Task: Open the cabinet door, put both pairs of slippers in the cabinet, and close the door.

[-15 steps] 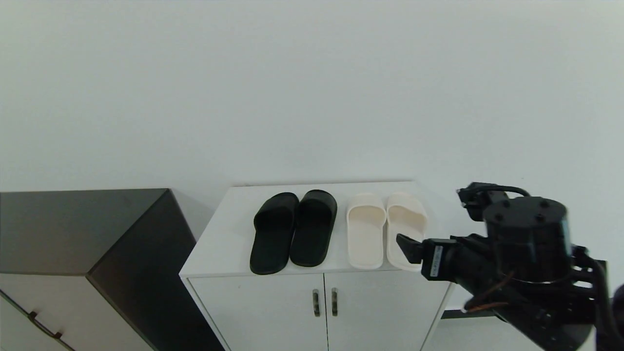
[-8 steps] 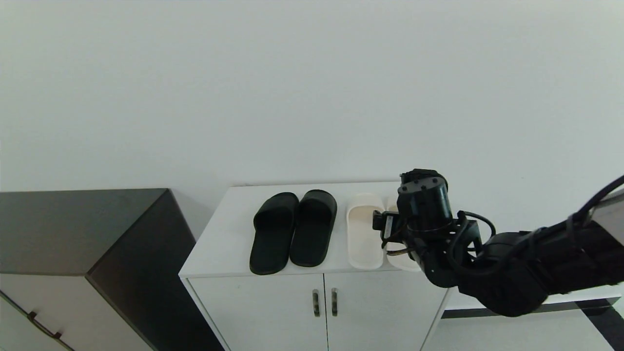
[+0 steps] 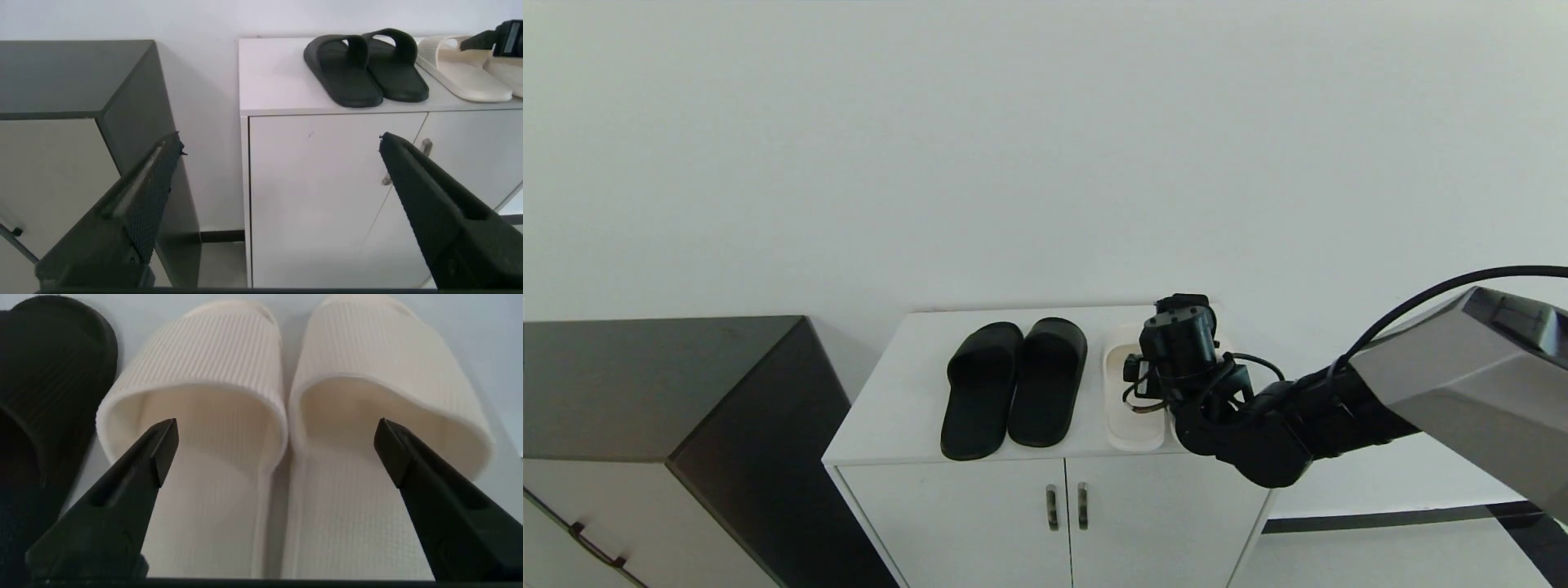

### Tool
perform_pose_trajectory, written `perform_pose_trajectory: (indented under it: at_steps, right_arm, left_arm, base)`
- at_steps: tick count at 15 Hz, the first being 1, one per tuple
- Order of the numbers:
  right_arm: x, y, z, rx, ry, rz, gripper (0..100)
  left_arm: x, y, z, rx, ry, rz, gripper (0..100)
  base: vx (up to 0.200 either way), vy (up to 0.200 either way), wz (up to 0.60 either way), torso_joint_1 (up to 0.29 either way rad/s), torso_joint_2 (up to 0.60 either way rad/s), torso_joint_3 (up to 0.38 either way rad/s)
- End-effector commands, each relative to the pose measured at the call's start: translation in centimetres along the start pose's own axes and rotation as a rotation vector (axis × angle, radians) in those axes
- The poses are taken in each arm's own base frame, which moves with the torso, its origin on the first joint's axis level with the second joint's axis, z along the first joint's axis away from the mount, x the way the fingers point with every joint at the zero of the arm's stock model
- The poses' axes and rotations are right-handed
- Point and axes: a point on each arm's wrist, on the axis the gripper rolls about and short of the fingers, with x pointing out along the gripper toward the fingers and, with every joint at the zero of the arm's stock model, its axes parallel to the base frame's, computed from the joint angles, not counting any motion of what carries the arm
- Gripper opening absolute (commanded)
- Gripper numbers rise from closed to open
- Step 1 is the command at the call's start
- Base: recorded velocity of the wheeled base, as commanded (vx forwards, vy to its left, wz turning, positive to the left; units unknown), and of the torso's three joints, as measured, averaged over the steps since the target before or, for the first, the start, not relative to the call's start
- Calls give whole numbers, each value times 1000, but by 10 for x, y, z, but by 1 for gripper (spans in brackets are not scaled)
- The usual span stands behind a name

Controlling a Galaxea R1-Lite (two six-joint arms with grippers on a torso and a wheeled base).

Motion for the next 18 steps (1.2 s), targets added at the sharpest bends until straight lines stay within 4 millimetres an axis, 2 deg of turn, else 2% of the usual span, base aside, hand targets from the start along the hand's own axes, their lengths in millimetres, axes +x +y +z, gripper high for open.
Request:
perform_pose_trajectory:
  at_steps: [1,7,9,10,16,18]
  right_arm:
    - [12,5,-9,-6,6,-9,100]
    - [42,-2,-10,-57,-78,-35,100]
    - [45,-2,-11,-65,-90,-35,100]
    - [45,-2,-11,-65,-91,-32,0]
    - [43,-3,-9,-56,-97,-35,0]
    - [32,-8,2,-54,-107,-32,0]
  left_arm:
    - [0,0,0,-1,1,0,100]
    - [0,0,0,-2,1,0,100]
    - [0,0,0,-1,1,0,100]
    - [0,0,0,-2,1,0,100]
    - [0,0,0,-2,1,0,100]
    - [0,0,0,-1,1,0,100]
  base:
    - [0,0,0,0,0,0]
    - [0,0,0,0,0,0]
    - [0,0,0,0,0,0]
    - [0,0,0,0,0,0]
    - [0,0,0,0,0,0]
    - [0,0,0,0,0,0]
